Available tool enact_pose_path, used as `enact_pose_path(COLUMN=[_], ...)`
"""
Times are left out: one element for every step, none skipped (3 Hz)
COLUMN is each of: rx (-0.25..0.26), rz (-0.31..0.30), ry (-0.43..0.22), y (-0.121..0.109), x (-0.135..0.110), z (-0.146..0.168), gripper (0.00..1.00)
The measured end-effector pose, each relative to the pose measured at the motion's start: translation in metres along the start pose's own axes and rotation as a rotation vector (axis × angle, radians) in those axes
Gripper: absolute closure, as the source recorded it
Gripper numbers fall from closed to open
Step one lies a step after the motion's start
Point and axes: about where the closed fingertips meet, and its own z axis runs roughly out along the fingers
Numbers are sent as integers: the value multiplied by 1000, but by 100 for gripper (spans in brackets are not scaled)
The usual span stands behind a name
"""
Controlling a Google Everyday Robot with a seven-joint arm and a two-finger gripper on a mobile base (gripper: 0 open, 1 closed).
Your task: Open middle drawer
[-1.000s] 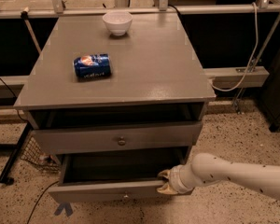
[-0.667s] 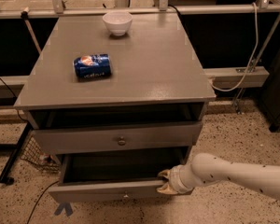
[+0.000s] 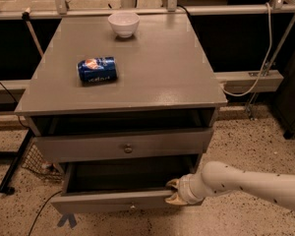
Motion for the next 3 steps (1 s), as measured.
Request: enact_pose_path(rx=[0,0,0], rz=[0,0,0], ry=[0,0,0], y=[0,0,0], x=[0,0,0], z=[0,0,0], gripper=[100,100,100])
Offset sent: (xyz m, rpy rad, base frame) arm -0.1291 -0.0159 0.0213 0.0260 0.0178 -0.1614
